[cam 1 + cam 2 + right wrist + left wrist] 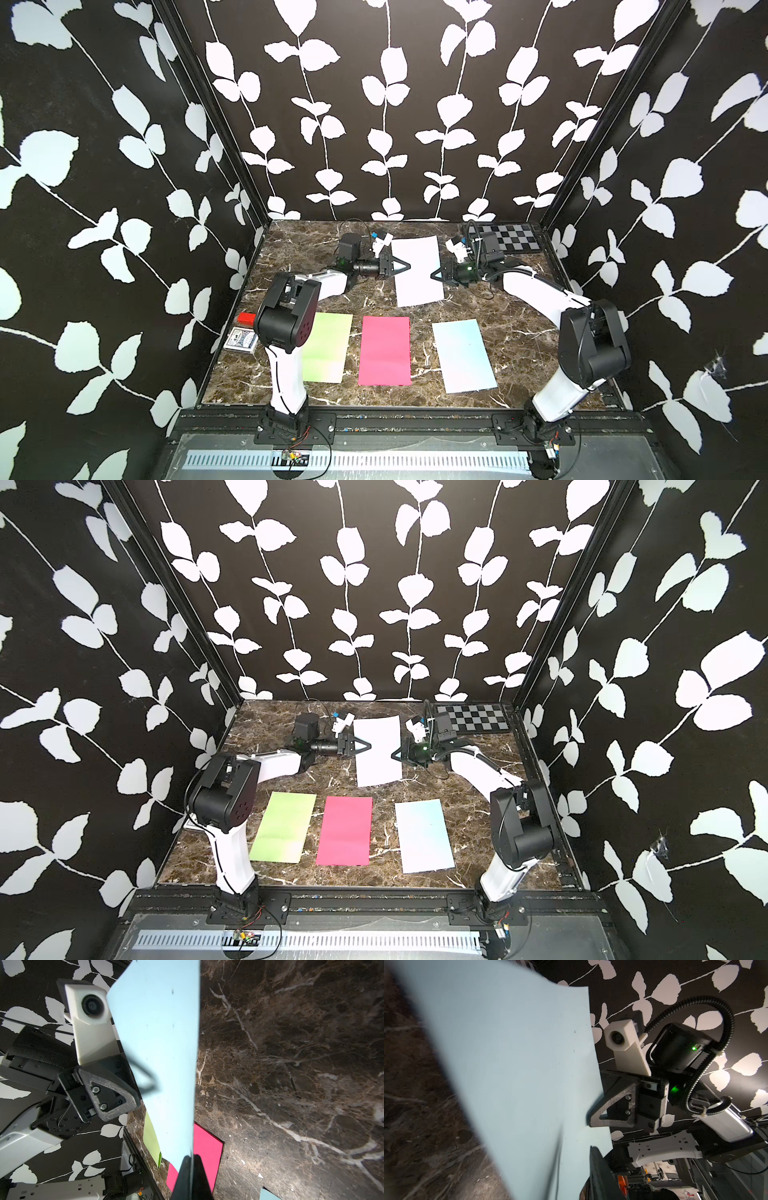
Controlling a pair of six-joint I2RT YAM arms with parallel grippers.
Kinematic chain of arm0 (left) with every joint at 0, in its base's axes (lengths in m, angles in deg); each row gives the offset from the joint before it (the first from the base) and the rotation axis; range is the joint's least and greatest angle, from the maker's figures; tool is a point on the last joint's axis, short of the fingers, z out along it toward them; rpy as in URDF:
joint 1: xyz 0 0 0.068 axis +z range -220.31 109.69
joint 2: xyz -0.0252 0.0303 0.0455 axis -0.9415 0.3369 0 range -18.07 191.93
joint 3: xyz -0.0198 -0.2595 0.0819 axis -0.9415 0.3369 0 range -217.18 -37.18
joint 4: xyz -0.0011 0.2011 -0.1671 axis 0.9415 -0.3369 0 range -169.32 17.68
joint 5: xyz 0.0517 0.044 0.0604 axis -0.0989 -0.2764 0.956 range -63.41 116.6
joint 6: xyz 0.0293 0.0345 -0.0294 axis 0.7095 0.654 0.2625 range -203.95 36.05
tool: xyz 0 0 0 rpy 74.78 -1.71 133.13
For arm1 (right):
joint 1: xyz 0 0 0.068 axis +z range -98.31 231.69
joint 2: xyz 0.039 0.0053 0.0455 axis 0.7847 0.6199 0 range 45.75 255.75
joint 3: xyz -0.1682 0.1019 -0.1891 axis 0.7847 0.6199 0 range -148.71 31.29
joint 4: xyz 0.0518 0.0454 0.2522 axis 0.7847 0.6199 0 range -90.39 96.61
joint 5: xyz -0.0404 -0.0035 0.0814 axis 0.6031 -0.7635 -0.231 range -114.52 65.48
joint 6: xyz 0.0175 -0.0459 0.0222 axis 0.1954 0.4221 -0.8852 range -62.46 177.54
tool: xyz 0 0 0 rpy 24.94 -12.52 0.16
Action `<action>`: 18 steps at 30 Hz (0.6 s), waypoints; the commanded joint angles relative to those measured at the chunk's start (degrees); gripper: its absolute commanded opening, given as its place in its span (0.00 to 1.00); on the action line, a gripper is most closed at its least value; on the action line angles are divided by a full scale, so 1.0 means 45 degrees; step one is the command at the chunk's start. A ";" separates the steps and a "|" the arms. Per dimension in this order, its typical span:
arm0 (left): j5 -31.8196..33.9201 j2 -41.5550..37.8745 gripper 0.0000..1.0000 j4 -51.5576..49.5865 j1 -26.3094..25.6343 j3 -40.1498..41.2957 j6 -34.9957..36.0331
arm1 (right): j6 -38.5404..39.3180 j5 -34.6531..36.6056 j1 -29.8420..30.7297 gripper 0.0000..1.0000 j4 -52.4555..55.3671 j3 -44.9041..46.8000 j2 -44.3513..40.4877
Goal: Sort the scattered colored papers by color
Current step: Place the colored paper.
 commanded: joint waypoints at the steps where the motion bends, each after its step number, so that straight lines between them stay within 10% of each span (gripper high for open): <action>1: -0.0153 -0.0710 0.26 -0.0299 -0.0072 -0.0002 0.0380 | 0.0159 -0.0039 -0.0027 0.00 -0.0058 -0.0588 -0.0212; 18: 0.0024 -0.0612 0.00 -0.0579 -0.0138 -0.0144 0.0488 | -0.0634 -0.0059 -0.0028 0.00 -0.1090 0.0078 -0.0438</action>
